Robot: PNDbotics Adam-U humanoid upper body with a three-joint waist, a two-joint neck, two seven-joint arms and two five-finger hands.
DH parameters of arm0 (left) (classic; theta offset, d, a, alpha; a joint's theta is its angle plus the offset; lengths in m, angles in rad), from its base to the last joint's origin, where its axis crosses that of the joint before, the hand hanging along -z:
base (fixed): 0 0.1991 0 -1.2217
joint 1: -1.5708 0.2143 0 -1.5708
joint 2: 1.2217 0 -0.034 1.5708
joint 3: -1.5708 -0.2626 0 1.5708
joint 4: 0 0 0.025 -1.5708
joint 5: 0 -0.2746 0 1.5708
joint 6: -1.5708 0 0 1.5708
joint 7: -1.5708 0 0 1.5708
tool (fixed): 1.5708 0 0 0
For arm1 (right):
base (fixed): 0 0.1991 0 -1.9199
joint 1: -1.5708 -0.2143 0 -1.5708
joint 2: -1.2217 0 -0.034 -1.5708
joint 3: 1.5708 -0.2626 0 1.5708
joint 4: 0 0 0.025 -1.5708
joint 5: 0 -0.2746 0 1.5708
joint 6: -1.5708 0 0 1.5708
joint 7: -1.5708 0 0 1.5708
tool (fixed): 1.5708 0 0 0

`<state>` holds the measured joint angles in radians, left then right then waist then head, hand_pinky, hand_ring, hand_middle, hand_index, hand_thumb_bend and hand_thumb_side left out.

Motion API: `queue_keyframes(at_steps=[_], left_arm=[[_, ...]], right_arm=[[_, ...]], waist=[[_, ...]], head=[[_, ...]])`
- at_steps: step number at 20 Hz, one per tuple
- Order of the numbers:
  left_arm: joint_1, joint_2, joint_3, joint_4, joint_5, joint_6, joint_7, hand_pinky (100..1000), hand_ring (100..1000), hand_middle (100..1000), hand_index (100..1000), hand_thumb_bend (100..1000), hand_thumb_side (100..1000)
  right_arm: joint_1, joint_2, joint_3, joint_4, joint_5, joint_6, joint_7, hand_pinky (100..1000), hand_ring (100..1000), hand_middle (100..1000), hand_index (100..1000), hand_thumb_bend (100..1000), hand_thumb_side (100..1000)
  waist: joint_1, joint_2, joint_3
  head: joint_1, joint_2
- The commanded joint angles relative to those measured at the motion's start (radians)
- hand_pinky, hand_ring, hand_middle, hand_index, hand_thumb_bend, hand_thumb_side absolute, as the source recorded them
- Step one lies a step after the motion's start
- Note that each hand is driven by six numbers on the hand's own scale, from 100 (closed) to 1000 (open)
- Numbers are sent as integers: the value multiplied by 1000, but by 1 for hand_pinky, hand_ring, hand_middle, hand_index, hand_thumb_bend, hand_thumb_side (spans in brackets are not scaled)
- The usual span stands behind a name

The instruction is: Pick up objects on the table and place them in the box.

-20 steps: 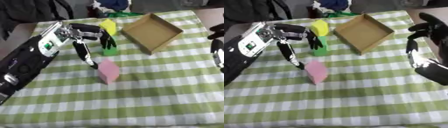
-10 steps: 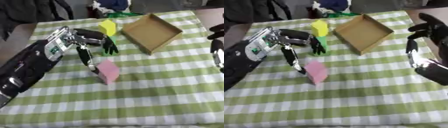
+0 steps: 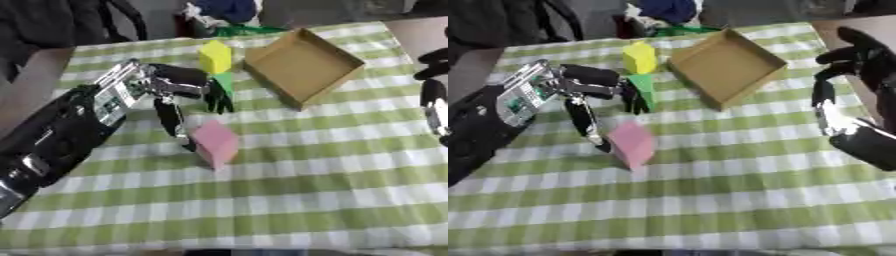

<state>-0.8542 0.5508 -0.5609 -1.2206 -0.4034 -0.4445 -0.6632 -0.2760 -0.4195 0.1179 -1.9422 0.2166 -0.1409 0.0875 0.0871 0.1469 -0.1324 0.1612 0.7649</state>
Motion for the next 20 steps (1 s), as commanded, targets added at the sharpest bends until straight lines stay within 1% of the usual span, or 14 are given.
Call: queue_keyframes(at_steps=[1, 9, 16, 20], left_arm=[[-18, 1, 2, 4, -5, -251, -244, 727, 656, 645, 851, 666, 144], [-17, -22, -11, 30, -14, -264, -244, 714, 639, 618, 829, 641, 136], [-8, -35, -29, 64, -39, -279, -244, 696, 603, 569, 778, 575, 121], [-10, -40, -10, 74, -41, -277, -244, 673, 544, 478, 680, 447, 100]], right_arm=[[-10, -19, 0, -11, -4, -1, 2, 834, 665, 708, 965, 100, 416], [-11, -18, 1, -10, -3, -1, 3, 834, 665, 707, 966, 100, 419], [-12, -18, 2, -7, -1, -2, 4, 834, 665, 707, 966, 100, 425], [-12, -17, 2, -6, -1, -2, 3, 835, 665, 707, 966, 100, 427]], waist=[[-3, -17, -3], [-1, -13, -7], [4, -9, -11], [5, -8, -11]], head=[[2, 5], [3, 5], [2, 5], [-1, 5]])
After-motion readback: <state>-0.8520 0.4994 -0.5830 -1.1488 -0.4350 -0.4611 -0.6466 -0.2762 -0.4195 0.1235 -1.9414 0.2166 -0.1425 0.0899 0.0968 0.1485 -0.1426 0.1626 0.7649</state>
